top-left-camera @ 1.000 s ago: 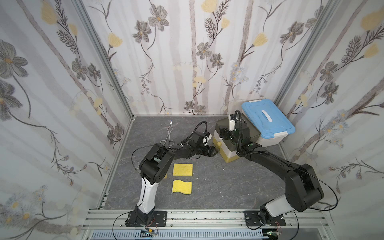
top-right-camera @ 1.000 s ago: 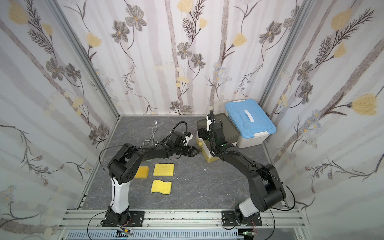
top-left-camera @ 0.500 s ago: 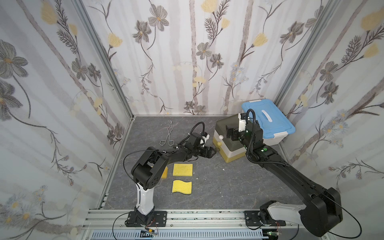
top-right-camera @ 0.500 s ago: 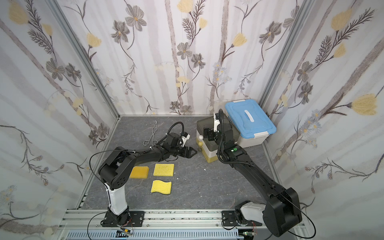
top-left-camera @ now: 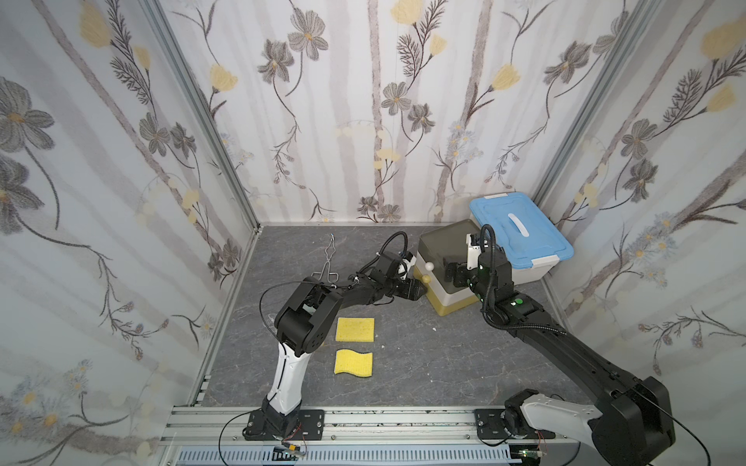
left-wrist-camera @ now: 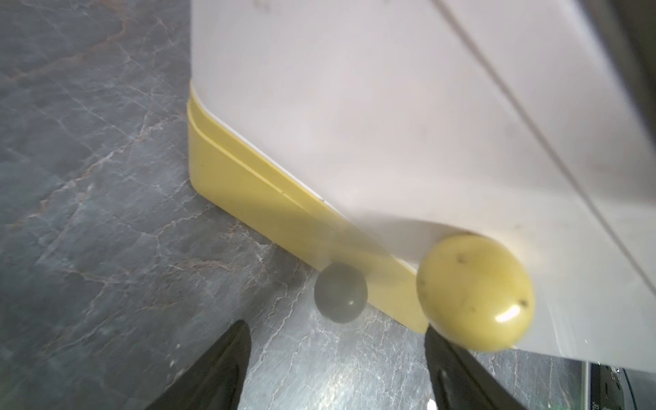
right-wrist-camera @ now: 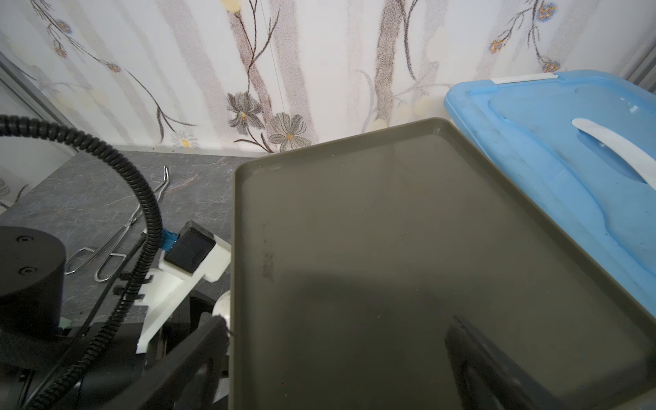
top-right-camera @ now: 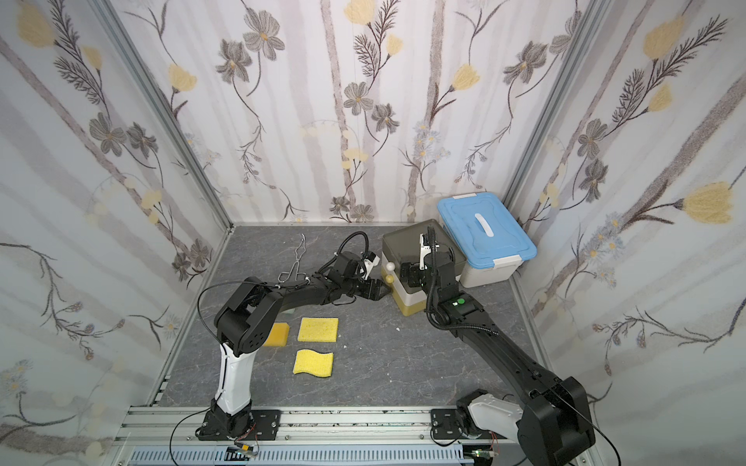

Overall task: Take the sponge out of the drawer
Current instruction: Open the drawer in the storage box.

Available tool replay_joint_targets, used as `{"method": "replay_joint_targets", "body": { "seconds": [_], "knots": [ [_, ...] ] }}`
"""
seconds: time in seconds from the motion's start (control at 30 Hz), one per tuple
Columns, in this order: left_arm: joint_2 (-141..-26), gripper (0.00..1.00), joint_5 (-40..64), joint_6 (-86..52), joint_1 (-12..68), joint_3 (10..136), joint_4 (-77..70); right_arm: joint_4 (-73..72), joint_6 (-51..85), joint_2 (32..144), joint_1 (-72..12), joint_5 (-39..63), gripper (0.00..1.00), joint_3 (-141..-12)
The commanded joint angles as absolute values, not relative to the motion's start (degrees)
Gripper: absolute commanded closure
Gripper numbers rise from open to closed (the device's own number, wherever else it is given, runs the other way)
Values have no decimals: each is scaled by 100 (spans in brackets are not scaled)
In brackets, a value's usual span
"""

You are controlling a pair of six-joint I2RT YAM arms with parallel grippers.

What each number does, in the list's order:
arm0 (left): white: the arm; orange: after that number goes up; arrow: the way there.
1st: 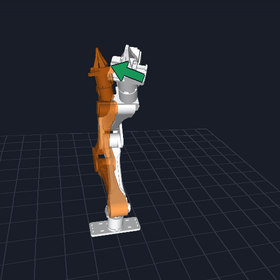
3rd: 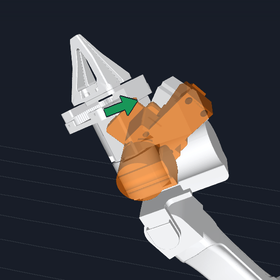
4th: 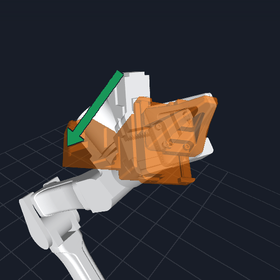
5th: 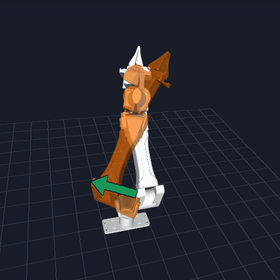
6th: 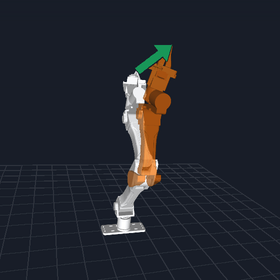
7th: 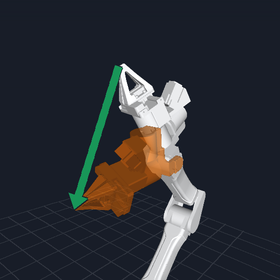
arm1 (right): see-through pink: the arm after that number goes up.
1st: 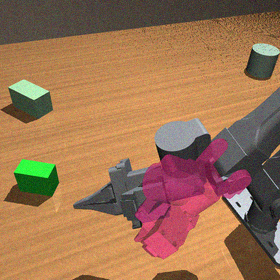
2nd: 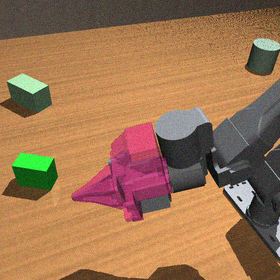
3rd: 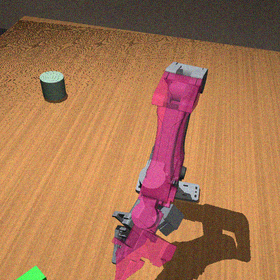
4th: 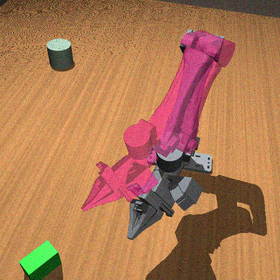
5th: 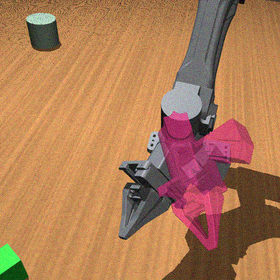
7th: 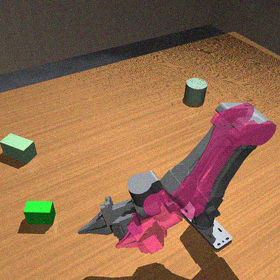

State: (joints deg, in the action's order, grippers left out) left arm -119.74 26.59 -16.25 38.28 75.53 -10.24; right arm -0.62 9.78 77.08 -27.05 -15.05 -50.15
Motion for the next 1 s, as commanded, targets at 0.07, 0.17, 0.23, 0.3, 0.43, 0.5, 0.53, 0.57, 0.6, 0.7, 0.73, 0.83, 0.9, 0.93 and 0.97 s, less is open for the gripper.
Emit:
{"method": "replay_joint_targets", "body": {
  "seconds": [0.07,0.17,0.23,0.3,0.43,0.5,0.53,0.57,0.6,0.7,0.73,0.83,0.9,0.93,0.97],
  "knots": [
    [-12093,24,2873,-1378,3842,7602,-868,-147,1002,7937,-2712,-1430,3,-5051],
    [-12162,25,2878,-1314,3841,7642,-828,-187,1002,8113,-2707,-1370,4,-5110],
    [-12217,26,2891,-1301,3844,7702,-831,-208,1002,8218,-2707,-1335,4,-5145],
    [-12282,27,2896,-1295,3843,7788,-834,-215,1006,8285,-2707,-1325,5,-5167],
    [-12391,34,2889,-1283,3841,7876,-925,-175,1002,8332,-2714,-1327,4,-5186],
    [-12472,37,2952,-1290,3842,7963,-940,-143,993,8332,-2710,-1341,5,-5186],
    [-12516,38,2990,-1307,3842,8000,-962,-133,993,8332,-2714,-1366,5,-5186],
    [-12552,39,3010,-1323,3841,8030,-992,-124,984,8332,-2709,-1376,5,-5186],
    [-12575,40,3029,-1348,3841,8024,-1071,-115,985,8332,-2707,-1383,5,-5186],
    [-12594,42,3067,-1438,3841,7971,-1323,-107,984,8357,-2713,-1390,5,-5208],
    [-12600,44,3067,-1466,3846,7955,-1396,-99,985,8382,-2708,-1396,5,-5220],
    [-12623,46,3059,-1544,3844,7925,-1544,-64,984,8475,-2710,-1397,5,-5273],
    [-12638,50,3059,-1577,3848,7923,-1580,-68,1006,8515,-2710,-1395,5,-5291],
    [-12633,52,3059,-1589,3843,7919,-1606,-62,1019,8525,-2712,-1385,6,-5299],
    [-12642,54,3059,-1600,3841,7926,-1626,-82,1028,8532,-2708,-1367,6,-5292]
  ]
}}
